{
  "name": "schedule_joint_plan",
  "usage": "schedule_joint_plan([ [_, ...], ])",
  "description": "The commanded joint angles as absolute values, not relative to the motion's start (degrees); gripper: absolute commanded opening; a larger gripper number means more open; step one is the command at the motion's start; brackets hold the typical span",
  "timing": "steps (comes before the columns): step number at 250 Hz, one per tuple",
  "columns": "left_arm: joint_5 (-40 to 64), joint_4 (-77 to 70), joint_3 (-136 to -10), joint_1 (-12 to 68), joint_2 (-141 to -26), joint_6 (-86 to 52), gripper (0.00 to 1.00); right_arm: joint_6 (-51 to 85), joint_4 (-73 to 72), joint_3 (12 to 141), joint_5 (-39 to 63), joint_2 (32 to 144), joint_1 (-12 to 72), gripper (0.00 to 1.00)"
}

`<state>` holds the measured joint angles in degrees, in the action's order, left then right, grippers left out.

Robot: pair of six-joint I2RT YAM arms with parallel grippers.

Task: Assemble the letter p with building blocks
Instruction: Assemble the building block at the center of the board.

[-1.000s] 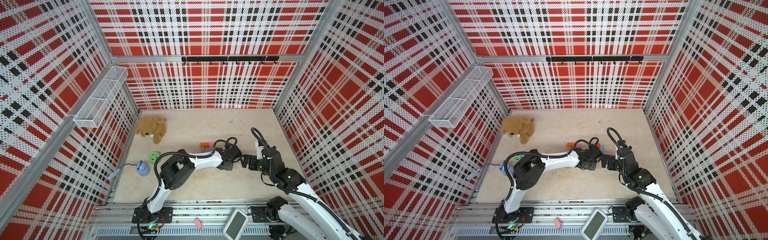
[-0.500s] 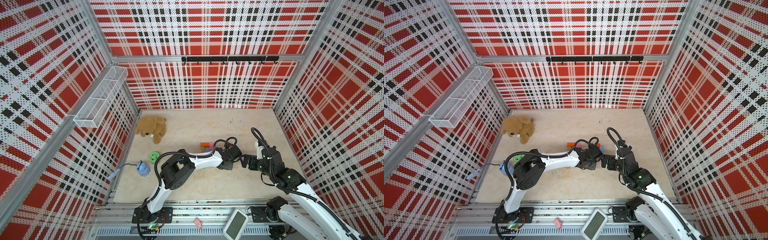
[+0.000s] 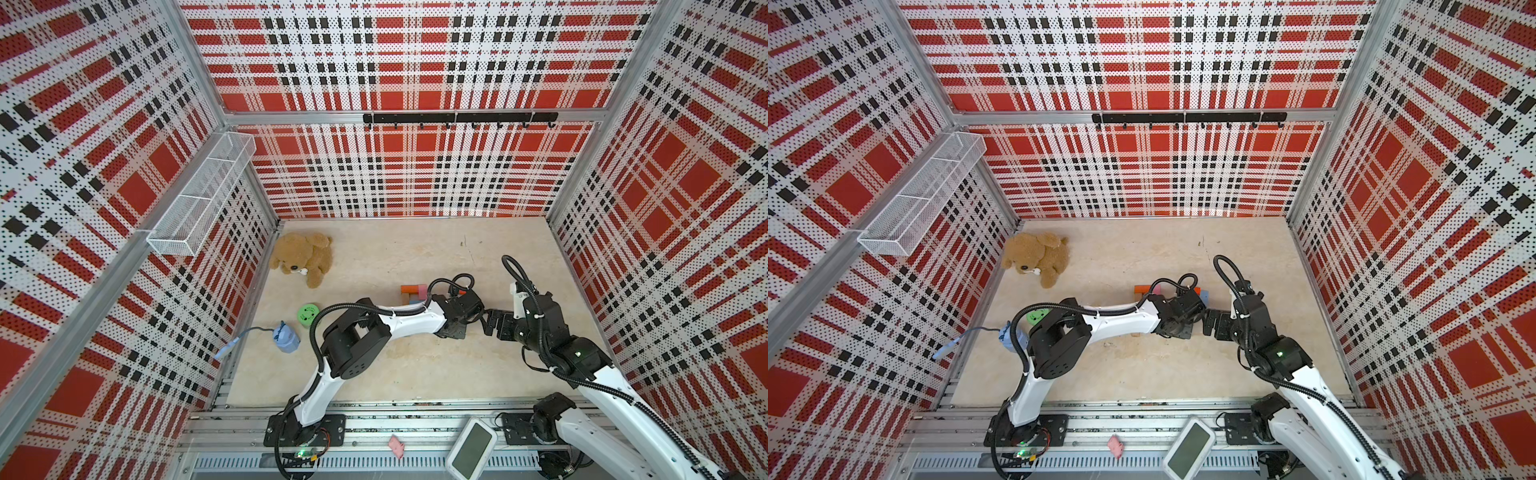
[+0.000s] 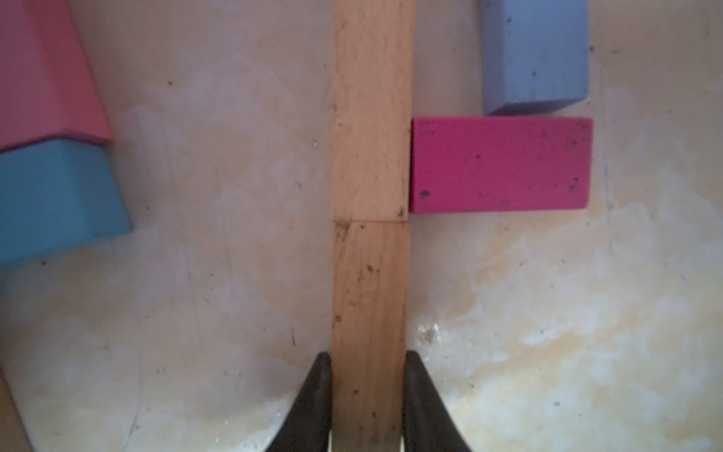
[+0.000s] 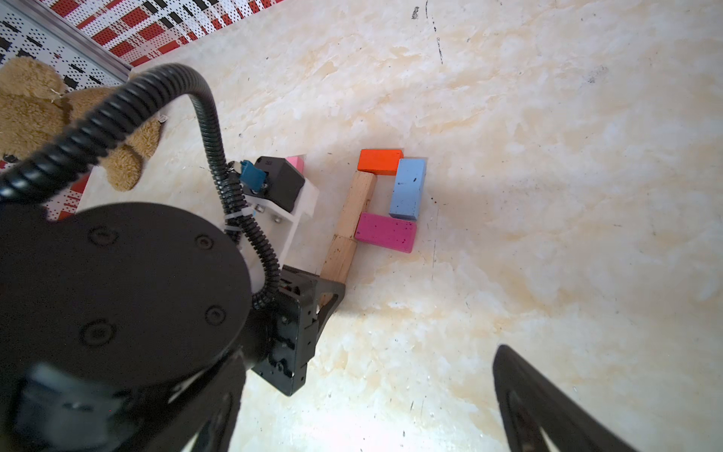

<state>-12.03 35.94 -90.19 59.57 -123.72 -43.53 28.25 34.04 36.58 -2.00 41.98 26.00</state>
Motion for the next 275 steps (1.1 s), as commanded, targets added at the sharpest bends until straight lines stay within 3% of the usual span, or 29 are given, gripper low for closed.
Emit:
schedule_joint_plan([
  [1, -12.24, 36.74, -90.73, 59.57, -125.32, -44.41, 0.35, 27.17, 31.54, 36.19, -0.57, 41.81, 26.28, 1.00],
  [76, -12.33, 34.82, -87.40, 61.15, -119.82, -43.73, 0.59, 26.98, 31.55, 36.17, -1.15, 42.10, 26.28, 1.00],
  [141, -11.16, 28.83, -74.04, 62.58, -104.58, -43.53, 0.64, 27.08, 30.21, 35.25, -0.49, 42.66, 26.28, 0.97],
  [157, -10.58, 26.74, -69.26, 62.37, -98.97, -43.10, 0.64, 27.29, 29.25, 34.81, -0.01, 44.07, 26.28, 0.87],
  [167, -10.33, 26.08, -66.80, 61.91, -96.34, -42.66, 0.63, 27.52, 28.63, 34.64, 0.12, 45.44, 26.28, 0.75],
  [183, -8.82, 24.36, -63.21, 60.49, -92.56, -41.78, 0.61, 27.83, 27.19, 34.37, 0.74, 48.53, 26.28, 0.48],
  [212, -4.22, 18.89, -57.76, 57.23, -89.56, -41.05, 0.53, 28.75, 24.26, 34.23, 2.34, 55.81, 26.28, 0.20],
  [232, -1.65, 17.19, -57.17, 55.72, -91.00, -39.91, 0.50, 29.23, 21.89, 34.28, 3.74, 61.27, 26.28, 0.13],
  [275, 3.12, 15.40, -57.35, 54.42, -95.47, -38.61, 0.47, 29.41, 17.79, 34.84, 5.35, 70.28, 26.37, 0.10],
])
